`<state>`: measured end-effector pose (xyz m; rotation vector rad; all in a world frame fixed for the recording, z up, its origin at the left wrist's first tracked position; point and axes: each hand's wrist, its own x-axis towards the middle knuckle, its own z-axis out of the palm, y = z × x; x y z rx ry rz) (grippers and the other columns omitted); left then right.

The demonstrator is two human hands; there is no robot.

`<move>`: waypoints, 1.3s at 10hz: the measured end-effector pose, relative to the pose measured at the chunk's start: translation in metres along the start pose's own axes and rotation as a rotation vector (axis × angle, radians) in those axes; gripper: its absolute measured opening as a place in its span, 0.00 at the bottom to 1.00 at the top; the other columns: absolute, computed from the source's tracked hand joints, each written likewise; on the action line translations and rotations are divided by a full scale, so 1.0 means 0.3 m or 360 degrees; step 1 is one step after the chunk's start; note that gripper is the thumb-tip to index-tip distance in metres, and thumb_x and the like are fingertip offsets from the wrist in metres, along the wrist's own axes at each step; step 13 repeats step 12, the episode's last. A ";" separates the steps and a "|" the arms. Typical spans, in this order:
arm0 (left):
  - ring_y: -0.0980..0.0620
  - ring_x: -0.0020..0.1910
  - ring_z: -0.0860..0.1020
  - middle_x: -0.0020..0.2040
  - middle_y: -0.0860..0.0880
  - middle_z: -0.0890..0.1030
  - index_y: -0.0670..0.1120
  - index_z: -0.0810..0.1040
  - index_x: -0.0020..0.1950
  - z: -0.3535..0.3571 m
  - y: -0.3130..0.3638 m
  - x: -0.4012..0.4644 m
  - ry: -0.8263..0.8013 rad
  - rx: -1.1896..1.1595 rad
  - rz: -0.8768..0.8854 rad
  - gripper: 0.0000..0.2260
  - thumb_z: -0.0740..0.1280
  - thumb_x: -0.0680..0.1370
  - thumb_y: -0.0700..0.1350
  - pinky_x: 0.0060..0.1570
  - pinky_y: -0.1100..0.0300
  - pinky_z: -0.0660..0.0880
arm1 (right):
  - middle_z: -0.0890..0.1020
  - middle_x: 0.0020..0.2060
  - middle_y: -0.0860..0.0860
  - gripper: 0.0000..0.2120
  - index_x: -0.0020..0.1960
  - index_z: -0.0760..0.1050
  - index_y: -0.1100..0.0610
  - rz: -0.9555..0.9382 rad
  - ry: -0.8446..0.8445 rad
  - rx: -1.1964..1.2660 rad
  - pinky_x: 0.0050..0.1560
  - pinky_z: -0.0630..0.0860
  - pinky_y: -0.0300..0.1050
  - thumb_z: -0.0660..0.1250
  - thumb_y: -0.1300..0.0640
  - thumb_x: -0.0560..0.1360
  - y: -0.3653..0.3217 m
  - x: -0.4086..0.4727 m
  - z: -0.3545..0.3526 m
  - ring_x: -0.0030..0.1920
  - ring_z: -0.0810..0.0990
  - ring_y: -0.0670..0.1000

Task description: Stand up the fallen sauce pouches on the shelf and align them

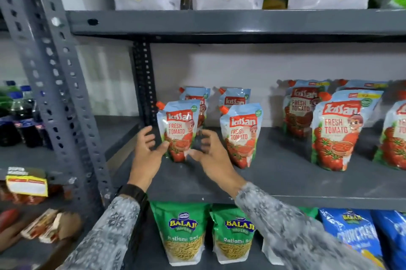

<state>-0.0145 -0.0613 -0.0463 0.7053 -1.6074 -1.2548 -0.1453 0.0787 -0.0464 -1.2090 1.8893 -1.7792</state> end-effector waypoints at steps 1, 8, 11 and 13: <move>0.54 0.61 0.78 0.66 0.48 0.77 0.49 0.64 0.78 0.001 -0.005 0.044 -0.0339 -0.0076 -0.0054 0.29 0.70 0.79 0.36 0.59 0.59 0.75 | 0.78 0.70 0.51 0.39 0.79 0.63 0.55 0.0075 0.0041 0.0213 0.71 0.76 0.53 0.76 0.69 0.73 0.009 0.108 0.077 0.70 0.77 0.51; 0.67 0.42 0.84 0.56 0.50 0.84 0.44 0.72 0.70 0.036 -0.012 0.047 -0.0583 -0.0066 -0.0099 0.17 0.64 0.82 0.33 0.36 0.71 0.78 | 0.85 0.61 0.50 0.23 0.68 0.74 0.52 -0.0015 0.0110 -0.0019 0.68 0.79 0.55 0.76 0.62 0.76 0.077 0.076 0.036 0.62 0.83 0.49; 0.62 0.48 0.84 0.56 0.50 0.84 0.49 0.72 0.73 0.016 0.006 0.025 -0.0563 -0.0105 -0.0150 0.19 0.65 0.83 0.38 0.40 0.69 0.79 | 0.81 0.60 0.40 0.29 0.71 0.68 0.45 0.0031 0.0094 -0.0048 0.68 0.79 0.50 0.77 0.58 0.76 0.053 0.030 0.021 0.62 0.82 0.43; 0.59 0.54 0.84 0.58 0.49 0.84 0.50 0.72 0.74 -0.001 0.018 -0.016 -0.0481 -0.0076 -0.0115 0.19 0.65 0.83 0.40 0.46 0.67 0.79 | 0.78 0.57 0.39 0.37 0.79 0.61 0.49 0.0041 0.0058 -0.0069 0.57 0.80 0.33 0.76 0.54 0.76 0.033 -0.021 0.005 0.55 0.82 0.37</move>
